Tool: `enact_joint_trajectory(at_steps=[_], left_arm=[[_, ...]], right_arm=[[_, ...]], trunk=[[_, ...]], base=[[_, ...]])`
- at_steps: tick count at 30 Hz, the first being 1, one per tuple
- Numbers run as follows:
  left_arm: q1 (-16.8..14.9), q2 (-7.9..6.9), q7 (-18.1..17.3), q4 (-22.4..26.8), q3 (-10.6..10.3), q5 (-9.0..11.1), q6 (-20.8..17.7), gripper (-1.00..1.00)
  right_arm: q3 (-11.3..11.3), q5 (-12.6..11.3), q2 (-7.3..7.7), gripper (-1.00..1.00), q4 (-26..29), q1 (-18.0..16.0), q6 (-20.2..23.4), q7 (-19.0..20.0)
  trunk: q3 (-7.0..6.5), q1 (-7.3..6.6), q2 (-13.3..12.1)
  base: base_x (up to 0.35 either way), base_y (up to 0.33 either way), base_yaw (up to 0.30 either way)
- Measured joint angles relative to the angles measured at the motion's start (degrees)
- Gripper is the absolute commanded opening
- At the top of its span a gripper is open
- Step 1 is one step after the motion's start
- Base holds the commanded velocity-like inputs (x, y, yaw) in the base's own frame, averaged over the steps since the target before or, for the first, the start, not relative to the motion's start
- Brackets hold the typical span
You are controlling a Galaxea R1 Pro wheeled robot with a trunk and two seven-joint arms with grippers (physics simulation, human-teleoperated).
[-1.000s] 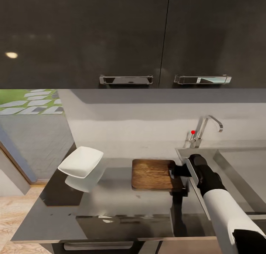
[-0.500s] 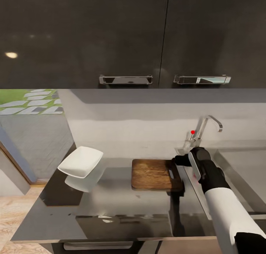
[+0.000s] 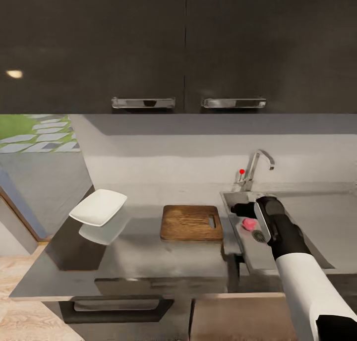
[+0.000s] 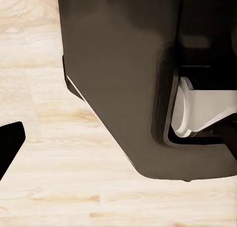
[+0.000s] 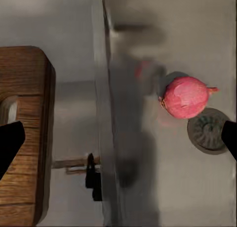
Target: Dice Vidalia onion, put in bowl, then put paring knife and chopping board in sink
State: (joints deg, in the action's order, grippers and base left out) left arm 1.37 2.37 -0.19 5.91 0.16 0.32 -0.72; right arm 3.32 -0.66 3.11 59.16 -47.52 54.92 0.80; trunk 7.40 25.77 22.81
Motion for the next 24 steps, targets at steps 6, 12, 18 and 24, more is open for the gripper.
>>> enact_joint_trajectory(at_steps=[6, 12, 18, 24], left_arm=[[0.0, 0.07, 0.0, 0.0, 0.0, 0.0, 0.0, 1.0], [0.0, 0.08, 0.0, 0.0, 0.0, 0.0, 0.0, 1.0], [0.0, 0.09, 0.0, 0.0, 0.0, 0.0, 0.0, 1.0], [0.0, 0.09, 0.0, 0.0, 0.0, 0.0, 0.0, 1.0]], right_arm=[[0.0, 0.0, 0.03, 1.0, 0.0, 0.9, -9.0, 0.6], [-0.1, 0.1, 0.05, 1.0, 0.0, 2.7, -16.0, 2.5], [-0.1, 0.1, 0.06, 1.0, 0.0, 4.2, -21.8, 3.1], [-0.1, 0.1, 0.11, 1.0, 0.1, 5.9, -29.3, 3.5]], trunk=[[0.0, 0.0, 0.0], [0.0, 0.0, 0.0], [0.0, 0.0, 0.0], [0.0, 0.0, 0.0]], base=[[-0.225, -0.243, 0.0], [-0.227, -0.241, 0.0], [-0.223, -0.245, 0.0], [-0.203, -0.254, 0.0]])
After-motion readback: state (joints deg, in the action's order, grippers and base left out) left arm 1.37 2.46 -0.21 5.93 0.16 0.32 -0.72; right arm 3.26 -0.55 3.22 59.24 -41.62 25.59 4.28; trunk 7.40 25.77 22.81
